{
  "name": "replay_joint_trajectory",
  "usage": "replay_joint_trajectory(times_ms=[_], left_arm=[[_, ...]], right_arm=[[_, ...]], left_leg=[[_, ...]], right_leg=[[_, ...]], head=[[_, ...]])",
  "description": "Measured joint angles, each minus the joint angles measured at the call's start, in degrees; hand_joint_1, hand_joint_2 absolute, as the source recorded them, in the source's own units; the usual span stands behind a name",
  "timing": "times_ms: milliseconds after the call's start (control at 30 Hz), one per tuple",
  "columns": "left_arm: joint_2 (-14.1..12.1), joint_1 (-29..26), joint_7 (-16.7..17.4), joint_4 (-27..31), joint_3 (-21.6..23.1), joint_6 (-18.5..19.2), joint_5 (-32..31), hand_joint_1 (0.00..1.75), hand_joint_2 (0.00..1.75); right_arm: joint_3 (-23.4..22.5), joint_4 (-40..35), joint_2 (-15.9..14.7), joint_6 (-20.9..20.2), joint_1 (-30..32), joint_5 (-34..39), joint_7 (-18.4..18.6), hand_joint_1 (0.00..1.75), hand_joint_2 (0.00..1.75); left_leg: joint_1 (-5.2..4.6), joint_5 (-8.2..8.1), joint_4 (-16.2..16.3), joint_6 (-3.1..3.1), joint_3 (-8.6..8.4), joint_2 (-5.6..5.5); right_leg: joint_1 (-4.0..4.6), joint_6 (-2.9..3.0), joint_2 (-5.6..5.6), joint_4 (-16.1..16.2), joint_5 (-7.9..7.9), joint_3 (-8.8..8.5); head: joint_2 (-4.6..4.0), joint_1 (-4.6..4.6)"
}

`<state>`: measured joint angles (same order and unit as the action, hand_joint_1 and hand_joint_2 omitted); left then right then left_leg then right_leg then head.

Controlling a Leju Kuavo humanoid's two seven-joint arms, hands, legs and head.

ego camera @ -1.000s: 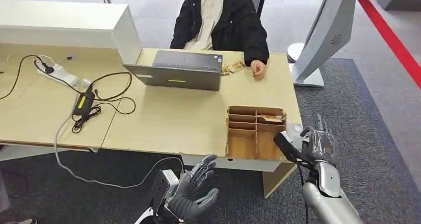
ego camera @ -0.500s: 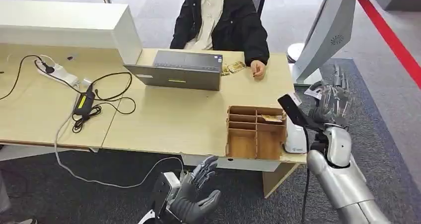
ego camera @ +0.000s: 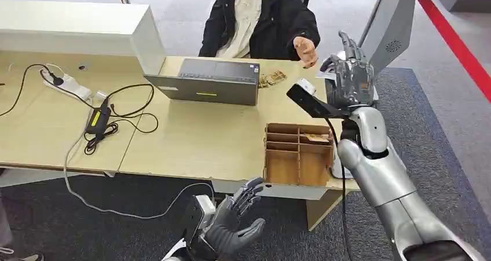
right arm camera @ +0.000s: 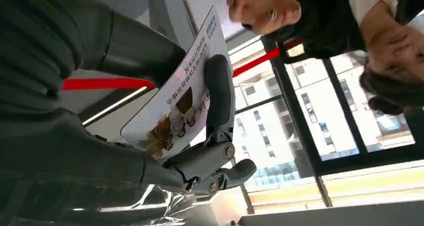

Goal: Pass the card to the sensor for recognition and then transmit it.

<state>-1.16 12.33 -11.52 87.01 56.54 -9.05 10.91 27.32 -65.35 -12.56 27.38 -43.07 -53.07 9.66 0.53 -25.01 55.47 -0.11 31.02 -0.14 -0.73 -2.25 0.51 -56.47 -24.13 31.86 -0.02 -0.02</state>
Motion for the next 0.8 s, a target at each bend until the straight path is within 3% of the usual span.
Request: replay_joint_trajectory(times_ms=[233, 467, 700, 800], left_arm=[[0.9, 1.3, -0.1, -1.3, 0.9, 0.5, 0.3, 0.0, 1.75], [1.1, 1.2, -0.7, -2.0, 1.0, -0.1, -0.3, 0.0, 1.75], [1.1, 0.3, -0.7, -2.2, 0.8, 0.0, -1.9, 0.0, 1.75], [1.1, 0.3, -0.7, -2.2, 0.8, 0.0, -1.9, 0.0, 1.75]], right_arm=[[4.5, 12.6, 6.0, -1.3, -7.5, 3.3, -1.9, 1.75, 1.75], [7.3, 24.9, 10.9, -1.1, -13.3, 4.5, -1.2, 1.75, 1.75], [8.7, 32.5, 13.2, -0.9, -15.4, 5.5, -0.6, 1.75, 1.75], [8.7, 32.5, 13.2, -0.9, -15.4, 5.5, -0.6, 1.75, 1.75]], left_leg=[[0.0, 0.0, 0.0, -0.01, 0.03, -0.01], [0.0, 0.0, 0.0, -0.01, 0.1, -0.01], [0.0, 0.0, 0.0, -0.01, 0.1, -0.01], [0.0, 0.0, 0.0, -0.01, 0.1, -0.01]], right_leg=[[0.0, 0.0, 0.01, 0.0, 0.0, 0.05], [0.0, 0.0, 0.0, 0.0, 0.0, 0.15], [0.0, 0.0, 0.01, 0.0, 0.0, 0.16], [0.0, 0.0, 0.01, 0.0, 0.0, 0.16]], head=[[0.0, 0.02], [0.0, 0.02], [0.0, 0.0], [0.0, 0.0]])
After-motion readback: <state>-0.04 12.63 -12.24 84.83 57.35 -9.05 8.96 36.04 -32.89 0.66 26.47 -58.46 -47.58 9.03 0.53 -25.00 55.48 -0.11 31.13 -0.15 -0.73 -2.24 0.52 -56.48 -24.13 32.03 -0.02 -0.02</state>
